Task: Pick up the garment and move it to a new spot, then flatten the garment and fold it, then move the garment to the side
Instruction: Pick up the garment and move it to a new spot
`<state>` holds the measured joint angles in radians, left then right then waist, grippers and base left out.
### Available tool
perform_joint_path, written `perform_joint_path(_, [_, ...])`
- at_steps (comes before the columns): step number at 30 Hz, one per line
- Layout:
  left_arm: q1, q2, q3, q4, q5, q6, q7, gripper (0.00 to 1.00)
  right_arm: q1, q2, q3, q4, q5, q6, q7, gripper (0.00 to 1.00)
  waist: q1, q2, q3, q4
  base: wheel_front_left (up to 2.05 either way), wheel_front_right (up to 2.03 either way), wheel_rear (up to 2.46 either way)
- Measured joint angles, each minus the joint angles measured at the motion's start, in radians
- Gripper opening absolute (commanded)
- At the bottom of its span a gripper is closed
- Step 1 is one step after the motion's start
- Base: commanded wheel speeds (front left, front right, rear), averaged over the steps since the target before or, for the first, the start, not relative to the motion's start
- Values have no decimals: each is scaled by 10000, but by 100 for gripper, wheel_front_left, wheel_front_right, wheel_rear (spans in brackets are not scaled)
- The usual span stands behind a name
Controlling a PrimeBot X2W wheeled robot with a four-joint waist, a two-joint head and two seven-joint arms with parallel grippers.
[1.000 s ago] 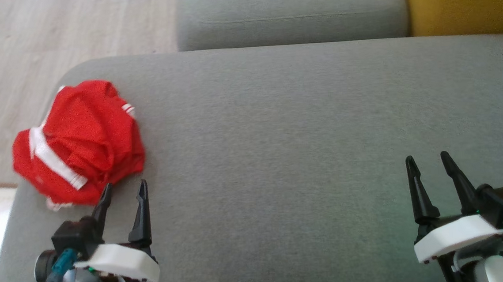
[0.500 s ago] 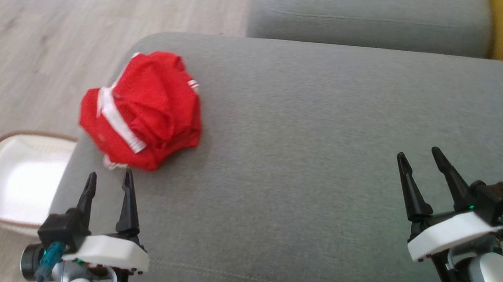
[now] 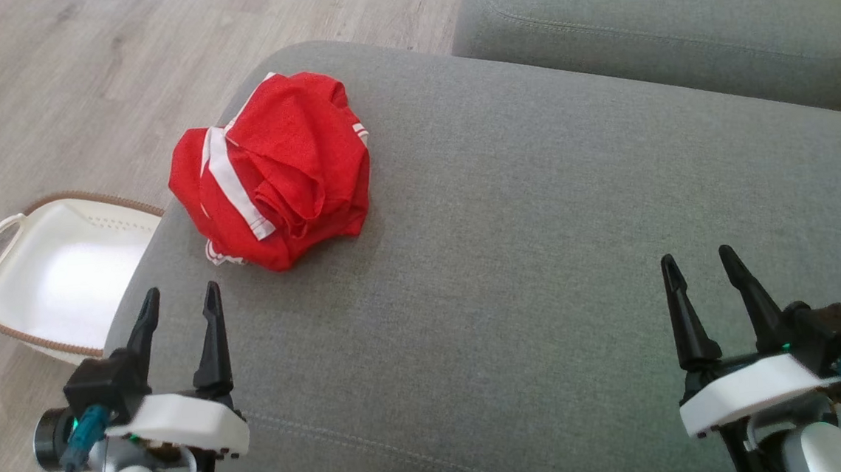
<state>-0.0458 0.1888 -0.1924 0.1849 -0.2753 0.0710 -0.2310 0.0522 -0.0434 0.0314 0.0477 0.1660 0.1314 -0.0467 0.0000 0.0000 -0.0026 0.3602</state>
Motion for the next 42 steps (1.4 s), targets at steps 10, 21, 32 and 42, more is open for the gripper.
perform_joint_path(10, [-1004,10,-221,247,-25,-313,-6,100,-144,-2,128,-245,-65,0,309,100,0,0,597,-340,0,0,0])
perform_joint_path(21, [-3968,184,-84,2976,-1024,-1379,792,100,-1132,-13,198,-721,-443,0,573,100,1,0,2063,-1066,0,0,0])
perform_joint_path(32, [-6084,581,113,6694,-2257,-1942,2456,80,-1674,-25,142,-625,-443,0,495,100,2,0,3166,-1804,0,0,0])
perform_joint_path(42, [-6563,855,-238,7074,-2104,-1939,1419,0,-1780,-25,155,-345,-426,0,316,100,0,0,3062,-1836,0,0,0])
